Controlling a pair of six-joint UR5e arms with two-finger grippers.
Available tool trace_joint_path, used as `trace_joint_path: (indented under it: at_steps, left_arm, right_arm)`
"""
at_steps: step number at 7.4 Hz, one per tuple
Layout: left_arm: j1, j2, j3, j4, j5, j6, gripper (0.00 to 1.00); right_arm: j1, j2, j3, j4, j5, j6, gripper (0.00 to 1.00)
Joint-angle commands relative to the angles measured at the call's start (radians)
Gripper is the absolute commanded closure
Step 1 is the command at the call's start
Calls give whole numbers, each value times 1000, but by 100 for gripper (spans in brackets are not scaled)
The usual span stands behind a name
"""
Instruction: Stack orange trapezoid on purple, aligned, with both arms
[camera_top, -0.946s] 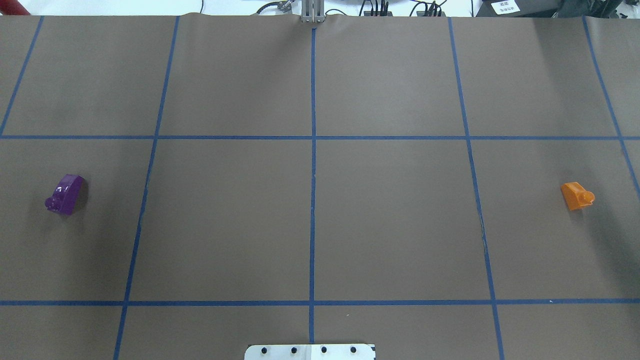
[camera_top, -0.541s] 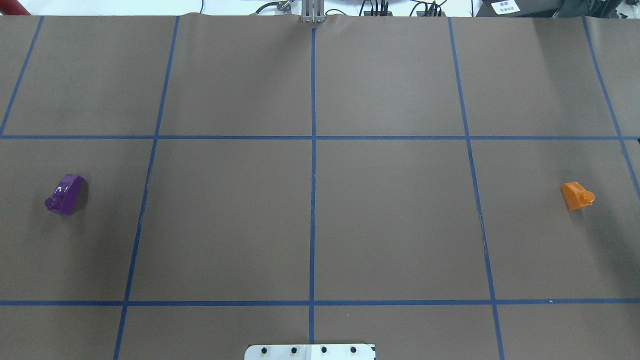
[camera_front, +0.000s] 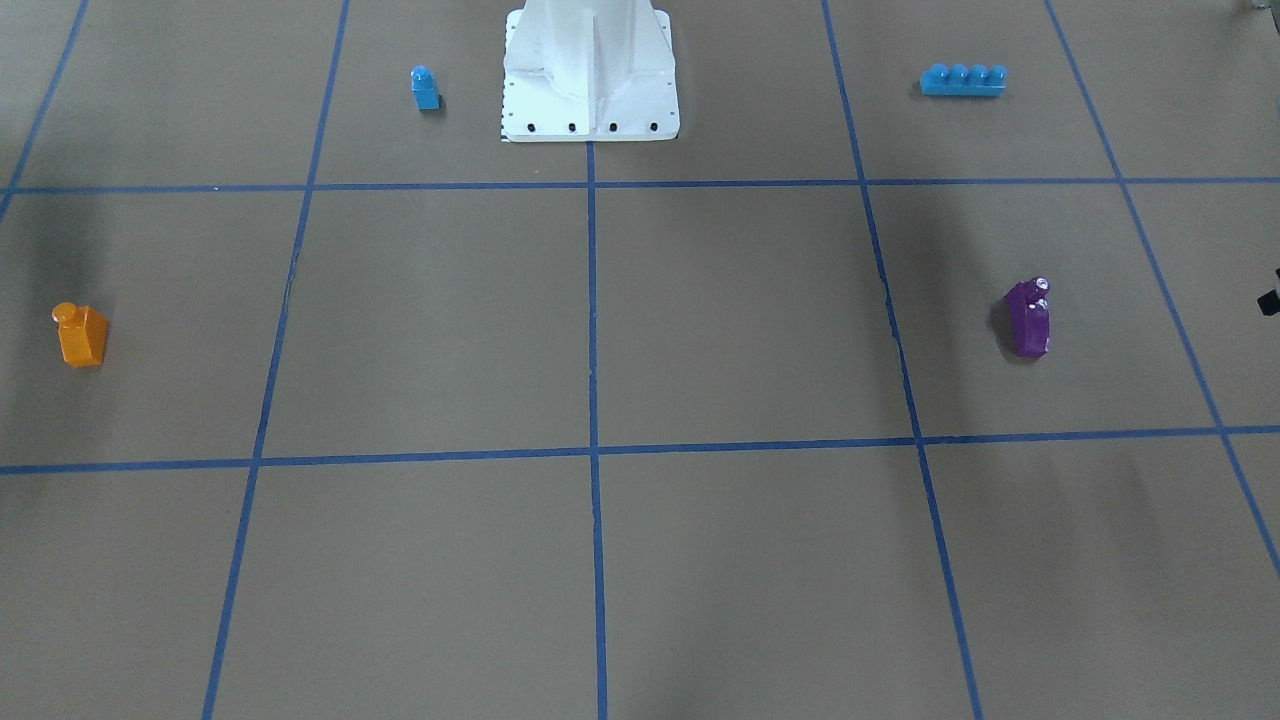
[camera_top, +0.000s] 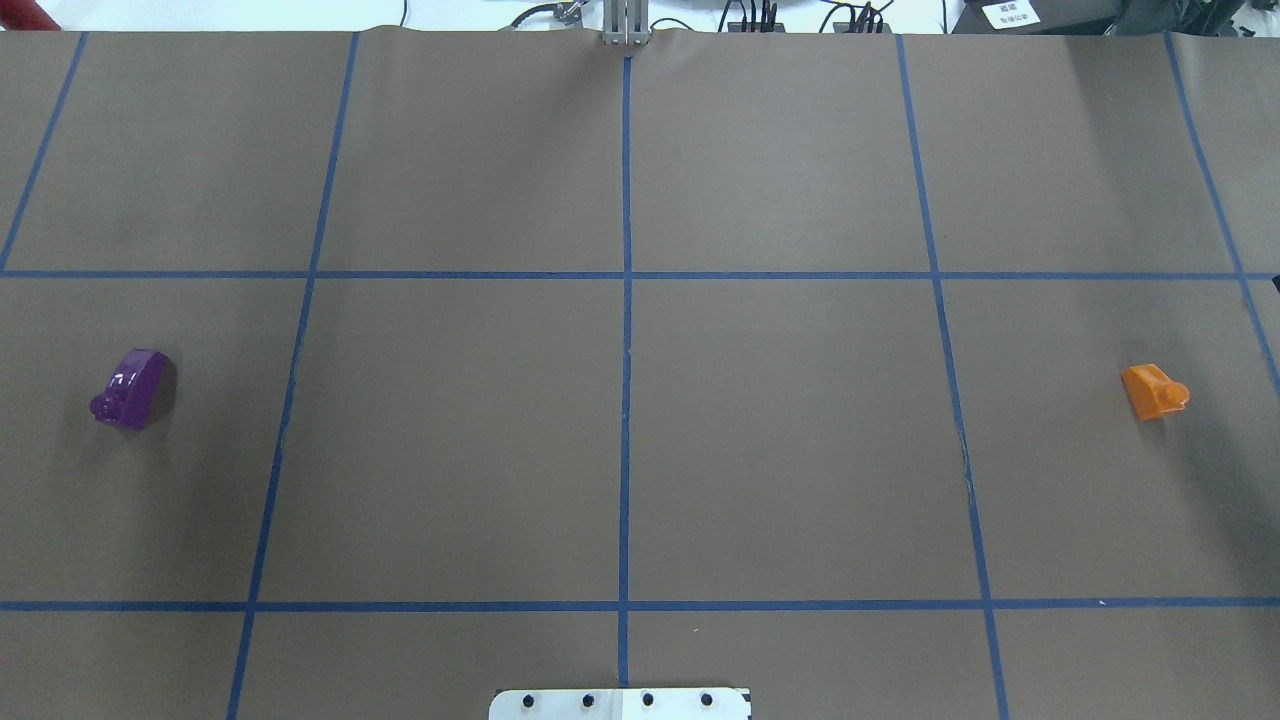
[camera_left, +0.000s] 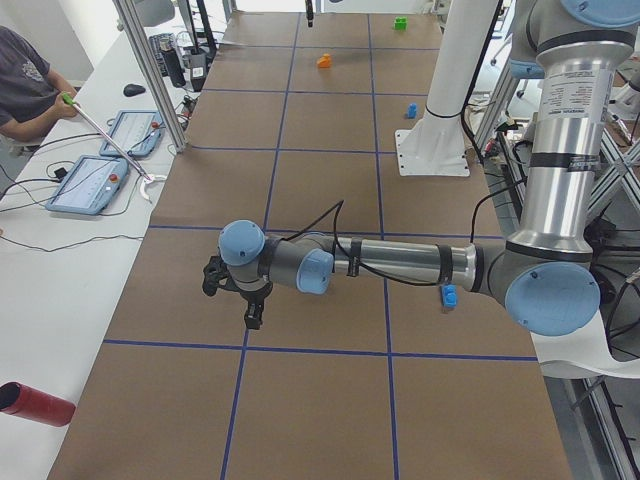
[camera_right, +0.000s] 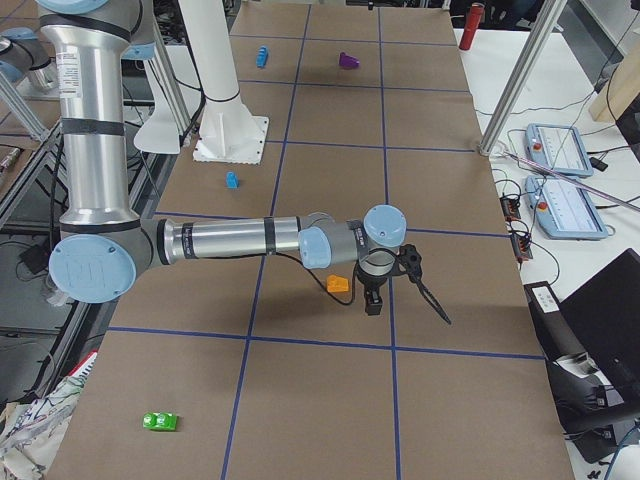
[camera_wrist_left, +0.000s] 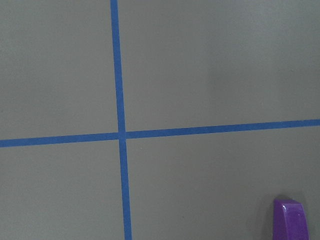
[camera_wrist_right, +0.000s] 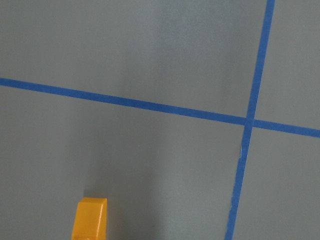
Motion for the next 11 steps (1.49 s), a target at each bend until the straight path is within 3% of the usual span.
trace_joint_path:
  at_steps: [1, 6, 8, 10, 11]
  left_arm:
    - [6, 0, 2, -46, -2, -4, 0]
    - [35, 13, 2, -99, 0, -9, 0]
    - [143, -3, -4, -99, 0, -10, 0]
    - [302, -15, -94, -141, 56, -308, 0]
    - [387, -9, -116, -212, 161, -448, 0]
  right_arm:
    - [-1, 2, -6, 0, 1, -1, 0]
    - [-7, 9, 3, 3, 3, -4, 0]
    - [-7, 9, 3, 2, 3, -4, 0]
    - [-12, 9, 0, 0, 12, -2, 0]
    - [-16, 9, -3, 0, 18, -1, 0]
